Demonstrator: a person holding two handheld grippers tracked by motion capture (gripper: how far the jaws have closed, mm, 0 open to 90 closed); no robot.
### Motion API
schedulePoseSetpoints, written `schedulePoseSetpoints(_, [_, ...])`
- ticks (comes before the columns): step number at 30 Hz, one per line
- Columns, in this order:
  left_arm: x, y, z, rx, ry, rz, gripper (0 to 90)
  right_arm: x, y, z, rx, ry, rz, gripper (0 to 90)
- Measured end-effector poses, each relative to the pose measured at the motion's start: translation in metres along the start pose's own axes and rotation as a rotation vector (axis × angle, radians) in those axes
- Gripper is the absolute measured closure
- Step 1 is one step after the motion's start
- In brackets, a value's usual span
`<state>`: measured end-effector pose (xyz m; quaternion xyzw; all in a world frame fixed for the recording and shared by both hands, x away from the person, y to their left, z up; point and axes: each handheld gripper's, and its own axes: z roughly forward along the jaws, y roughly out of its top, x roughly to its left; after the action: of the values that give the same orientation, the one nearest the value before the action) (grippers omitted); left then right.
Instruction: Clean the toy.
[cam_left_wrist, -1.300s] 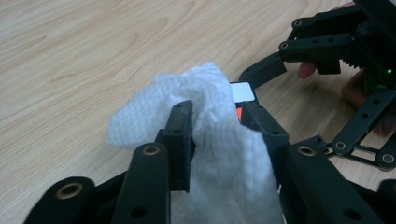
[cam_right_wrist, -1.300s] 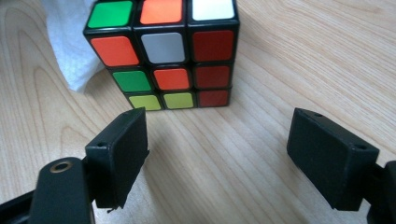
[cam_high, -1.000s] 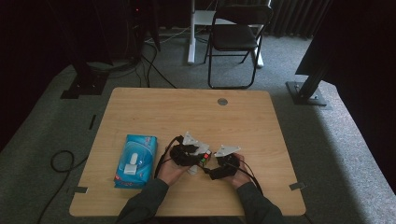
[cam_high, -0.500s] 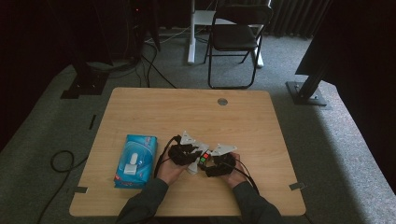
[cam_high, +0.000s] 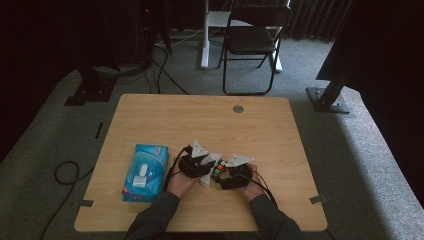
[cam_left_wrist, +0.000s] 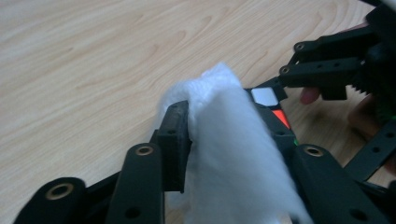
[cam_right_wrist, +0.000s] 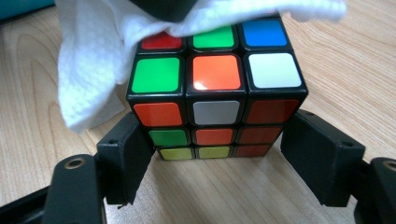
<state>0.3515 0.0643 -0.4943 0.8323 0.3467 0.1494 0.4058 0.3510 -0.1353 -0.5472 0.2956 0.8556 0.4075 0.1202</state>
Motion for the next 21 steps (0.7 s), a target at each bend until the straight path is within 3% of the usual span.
schedulePoseSetpoints(4, [-0.0015,0.0006,0.0003,0.004,0.002,0.019,69.5,0.0005,0.0,0.0001,0.001,0.002,-0.006,28.7])
schedulePoseSetpoints(8, [0.0037,-0.0013,0.0008,-0.004,-0.027,-0.015,71.5,0.0021,0.0001,0.0003,-0.003,0.006,-0.017,32.5])
schedulePoseSetpoints(11, [0.002,-0.0001,0.0005,0.002,-0.017,-0.007,72.3,0.0027,0.0001,0.0001,-0.002,0.002,-0.019,32.8])
schedulePoseSetpoints(14, [0.0037,0.001,-0.0016,0.013,-0.009,-0.016,79.0,0.0032,0.0001,0.0,-0.003,-0.001,-0.02,32.9])
schedulePoseSetpoints(21, [-0.0003,0.0001,-0.006,0.027,0.026,0.037,85.3,0.0039,0.0001,0.0002,-0.004,-0.001,-0.033,33.1])
